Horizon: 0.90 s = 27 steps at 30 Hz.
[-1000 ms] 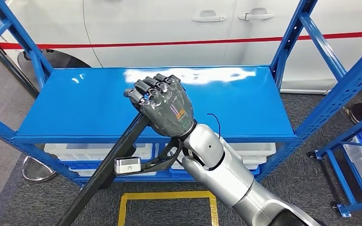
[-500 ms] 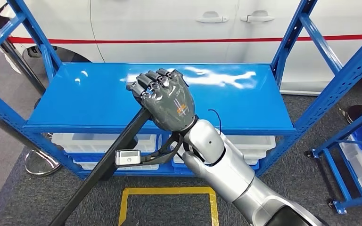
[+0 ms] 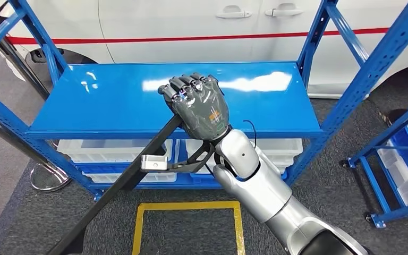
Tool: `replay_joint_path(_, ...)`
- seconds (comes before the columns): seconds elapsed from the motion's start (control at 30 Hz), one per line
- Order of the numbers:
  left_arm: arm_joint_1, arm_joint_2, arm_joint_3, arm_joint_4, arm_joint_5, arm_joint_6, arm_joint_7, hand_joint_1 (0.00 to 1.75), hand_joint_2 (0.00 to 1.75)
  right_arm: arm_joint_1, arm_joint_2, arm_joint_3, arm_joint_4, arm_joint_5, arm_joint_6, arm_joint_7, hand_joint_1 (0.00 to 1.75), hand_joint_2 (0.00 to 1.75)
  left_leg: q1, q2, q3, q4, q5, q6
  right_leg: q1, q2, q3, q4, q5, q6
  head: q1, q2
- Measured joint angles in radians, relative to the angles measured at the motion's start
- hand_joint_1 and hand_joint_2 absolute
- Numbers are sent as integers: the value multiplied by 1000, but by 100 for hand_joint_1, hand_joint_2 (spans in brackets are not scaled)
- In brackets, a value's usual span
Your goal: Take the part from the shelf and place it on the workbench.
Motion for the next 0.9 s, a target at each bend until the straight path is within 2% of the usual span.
replay_joint_path(0.03, 0, -1, 0, 0, -1, 0, 0, 0, 175, -1, 0, -4, 4, 0, 0, 2, 175, 175, 2, 0, -17, 45, -41, -5, -1, -2, -8, -2, 9, -6, 0, 0)
replay_joint_path(0.1, -1, -1, 0, 0, -2, 0, 0, 0, 175, -2, 0, -10, 10, 0, 0, 4, 175, 175, 3, 0, -56, 171, -126, -12, 1, -3, -30, -2, 26, -12, 0, 0)
replay_joint_path(0.13, -1, -1, 0, 0, -2, 0, 0, 0, 175, -2, 0, -12, 14, 0, 0, 5, 175, 175, 3, 0, -66, 221, -148, -13, 3, -3, -42, -1, 35, -12, 0, 0)
replay_joint_path(0.17, -1, -1, 0, 0, -2, 0, 0, 0, 175, -2, 0, -12, 18, 0, 0, 5, 175, 175, 3, 0, -61, 241, -150, -13, 4, -3, -54, -1, 44, -12, 0, 0)
replay_joint_path(0.2, -1, -1, 0, 0, -3, -1, 0, 0, 175, -2, 0, -13, 21, 0, -1, 5, 175, 175, 3, 0, -38, 227, -135, -11, 5, -2, -66, 0, 53, -11, 0, 0)
replay_joint_path(0.23, -2, -1, 0, 0, -5, -1, 0, 0, 175, -2, 0, -15, 23, 0, -2, 5, 175, 175, 3, 0, 5, 176, -110, -8, 5, -2, -76, 0, 61, -10, 0, 0)
replay_joint_path(0.3, -6, -1, 0, 0, -10, -3, 1, 0, 175, -3, 0, -20, 25, 1, -6, 5, 175, 175, -1, -1, 104, 36, -83, 2, 6, -2, -91, 1, 77, -4, 0, 0)
replay_joint_path(0.33, -8, -2, 0, 0, -13, -4, 2, 0, 175, -3, 0, -23, 25, 2, -8, 5, 175, 175, -4, -1, 135, -15, -79, 7, 6, -2, -94, 0, 86, 1, 0, 0)
replay_joint_path(0.37, -10, -2, 0, 0, -14, -5, 3, 0, 175, -3, 0, -25, 25, 2, -10, 5, 175, 175, -8, -2, 149, -43, -82, 12, 6, -3, -95, -3, 94, 7, 0, 0)
replay_joint_path(0.43, -11, -3, 0, 0, -15, -6, 7, 0, 175, -2, 0, -27, 25, 3, -15, 5, 175, 175, -10, -2, 145, -57, -67, 24, 5, -3, -95, -12, 110, 20, 0, 0)
replay_joint_path(0.47, -11, -4, 0, 0, -16, -6, 8, 0, 175, -3, 0, -28, 25, 3, -16, 5, 175, 175, -8, 1, 143, -64, -55, 31, 4, -3, -98, -12, 107, 25, 0, 0)
replay_joint_path(0.5, -12, -5, 0, 0, -17, -7, 9, 0, 175, -3, -1, -30, 25, 3, -16, 5, 175, 175, -6, 3, 137, -71, -42, 39, 3, -2, -105, 1, 87, 30, 0, 0)
replay_joint_path(0.53, -13, -6, 0, 0, -18, -7, 9, 0, 175, -3, -1, -33, 24, 3, -16, 5, 175, 175, -4, 5, 129, -75, -28, 45, 2, -1, -118, 33, 49, 34, 0, 0)
replay_joint_path(0.6, -15, -8, 0, 0, -20, -7, 9, 0, 175, -2, -2, -36, 24, 3, -16, 5, 175, 175, -6, 8, 103, -75, -7, 52, 0, -1, -151, 150, -47, 40, 0, 0)
replay_joint_path(0.63, -14, -9, 0, 0, -21, -8, 9, 0, 175, 0, -3, -37, 23, 3, -16, 5, 175, 175, -6, 8, 89, -73, 3, 52, -2, -1, -163, 209, -74, 43, 0, 0)
replay_joint_path(0.67, -14, -9, 0, 0, -21, -8, 10, 0, 175, 2, -4, -37, 23, 3, -16, 5, 175, 175, -7, 9, 75, -71, 13, 51, -3, -1, -163, 247, -81, 46, 0, 0)
replay_joint_path(0.7, -14, -9, 0, 0, -22, -8, 10, 0, 175, 4, -5, -37, 23, 3, -16, 5, 175, 175, -7, 9, 60, -67, 21, 49, -4, -1, -147, 252, -67, 48, 0, 0)
replay_joint_path(0.73, -15, -9, 0, 0, -22, -8, 10, 0, 175, 5, -6, -37, 23, 3, -16, 5, 175, 175, -6, 9, 46, -62, 28, 46, -6, -1, -113, 222, -44, 49, 0, 0)
replay_joint_path(0.77, -15, -9, 0, 0, -23, -8, 10, 0, 175, 5, -6, -37, 22, 3, -16, 5, 175, 175, -6, 9, 32, -54, 34, 42, -8, -1, -66, 164, -30, 48, 0, 0)
replay_joint_path(0.83, -16, -9, 0, 0, -25, -9, 10, 0, 175, 4, -6, -37, 18, 3, -17, 4, 175, 175, -7, 8, 11, -41, 44, 32, -5, 0, 14, 51, -30, 42, 0, 0)
replay_joint_path(0.87, -16, -9, 0, 0, -25, -9, 10, 0, 175, 4, -5, -37, 16, 3, -17, 4, 175, 175, -8, 8, 6, -37, 49, 25, -3, 1, 32, 19, -39, 37, 0, 0)
replay_joint_path(0.9, -17, -9, 0, 0, -25, -9, 10, 0, 175, 4, -5, -38, 14, 3, -17, 4, 175, 175, -8, 8, 3, -37, 55, 18, 1, 2, 34, 10, -38, 30, 0, 0)
